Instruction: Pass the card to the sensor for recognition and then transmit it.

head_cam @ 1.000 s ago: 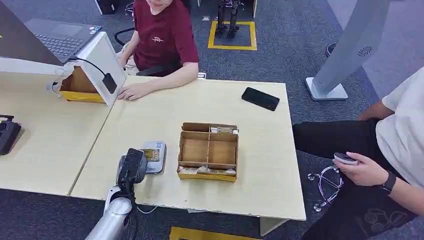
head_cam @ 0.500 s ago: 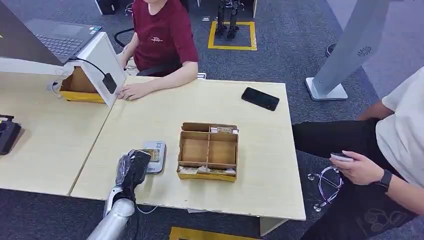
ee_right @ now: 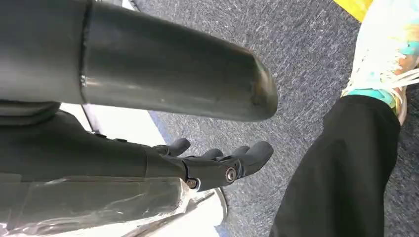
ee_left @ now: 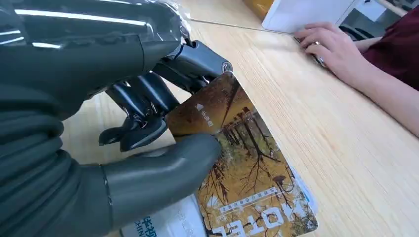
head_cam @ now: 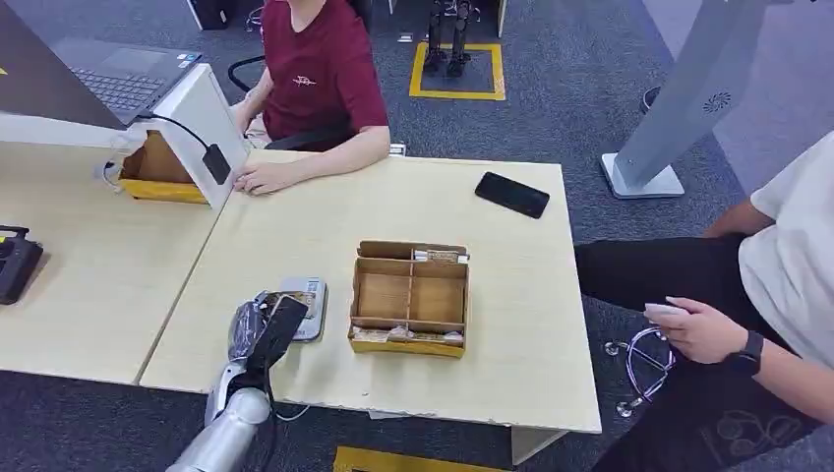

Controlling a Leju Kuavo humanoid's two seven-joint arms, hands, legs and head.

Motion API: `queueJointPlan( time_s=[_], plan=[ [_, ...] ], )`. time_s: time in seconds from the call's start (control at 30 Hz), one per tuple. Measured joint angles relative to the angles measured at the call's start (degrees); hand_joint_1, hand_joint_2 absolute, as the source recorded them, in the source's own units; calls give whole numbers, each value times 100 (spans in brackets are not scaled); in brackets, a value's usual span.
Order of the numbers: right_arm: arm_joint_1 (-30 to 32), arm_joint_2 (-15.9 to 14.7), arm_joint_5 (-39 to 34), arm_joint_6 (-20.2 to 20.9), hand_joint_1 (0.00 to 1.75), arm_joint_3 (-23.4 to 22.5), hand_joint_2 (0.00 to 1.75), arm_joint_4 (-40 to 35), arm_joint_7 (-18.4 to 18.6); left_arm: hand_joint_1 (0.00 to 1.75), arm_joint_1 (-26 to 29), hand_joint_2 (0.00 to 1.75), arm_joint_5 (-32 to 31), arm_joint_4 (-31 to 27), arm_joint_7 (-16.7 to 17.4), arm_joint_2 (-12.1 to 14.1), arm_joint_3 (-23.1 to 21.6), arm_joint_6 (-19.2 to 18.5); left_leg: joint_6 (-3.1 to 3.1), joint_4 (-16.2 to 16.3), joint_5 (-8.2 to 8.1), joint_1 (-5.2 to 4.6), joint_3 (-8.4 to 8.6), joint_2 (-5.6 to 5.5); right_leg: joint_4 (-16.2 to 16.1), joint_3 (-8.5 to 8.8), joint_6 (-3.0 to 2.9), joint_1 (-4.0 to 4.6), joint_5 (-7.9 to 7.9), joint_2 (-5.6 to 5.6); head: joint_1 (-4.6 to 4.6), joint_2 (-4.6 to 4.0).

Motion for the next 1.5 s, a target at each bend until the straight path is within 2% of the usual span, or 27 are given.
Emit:
queueJointPlan(
  time_s=[0.27, 0.47, 0.77, 1.0, 1.1, 1.13, 1.2, 1.27, 1.4, 1.5],
  plan=[
    [-33, 0, 55, 55, 0, 0, 0, -2, 35, 175, -110, 175, -1157, 264, 561, -13, -90, 566, 0, 0, 0, 0, 10, 1, 0, 8, 0, 0, 0, 0, 0, 0],
    [-67, 17, 120, 66, 0, -9, 0, -4, 63, 175, -256, 175, -1787, 579, 839, -52, -109, 688, 0, -1, 0, 0, 24, 0, 0, 23, 0, 0, -1, -2, 0, 0],
    [-93, 33, 122, 76, 0, -26, 0, -4, 68, 175, -456, 175, -2140, 995, 999, -140, -149, 706, 3, -4, -2, -2, 47, -7, 0, 53, 2, -1, -2, -13, 0, 0],
    [-93, 33, 136, 68, 0, -44, 0, -7, 68, 175, -542, 175, -2203, 1187, 970, -179, -149, 717, 3, -5, -1, -4, 69, -15, 0, 75, 3, -6, -2, -18, 0, 0],
    [-91, 33, 142, 52, 0, -55, 0, -7, 68, 175, -540, 175, -1857, 1215, 600, -208, -127, 649, 3, -5, 0, -4, 70, -15, 0, 76, 3, -6, -2, -18, 0, 0],
    [-90, 33, 144, 37, 0, -63, 0, -7, 61, 175, -530, 175, -1530, 1215, 329, -242, -88, 545, 4, -5, 1, -4, 70, -15, 0, 77, 3, -6, -2, -18, 0, 0],
    [-87, 33, 146, 13, 0, -87, 0, -4, 37, 175, -528, 175, -728, 1196, -274, -293, 48, 122, 4, -5, 2, -5, 70, -18, 0, 78, 3, -6, -2, -21, 0, 0],
    [-83, 33, 155, -50, 0, -120, 0, -4, 0, 175, -446, 175, 219, 1020, -845, -345, 234, -511, 5, -5, 2, -5, 70, -20, 0, 78, 3, -6, -2, -22, 0, 0],
    [-60, 33, 199, -122, 0, -166, 0, -4, -33, 175, -173, 175, 1719, 420, -1313, -402, 527, -1333, 5, -4, 2, -5, 66, -14, 0, 69, 3, -6, -2, -17, 0, 0],
    [-44, 33, 219, -160, 0, -188, 0, -4, -35, 175, 114, 175, 2655, -97, -1517, -439, 649, -1502, 5, -3, 2, -4, 52, -5, 0, 48, 3, -6, -1, -10, 0, 0]
  ],
)
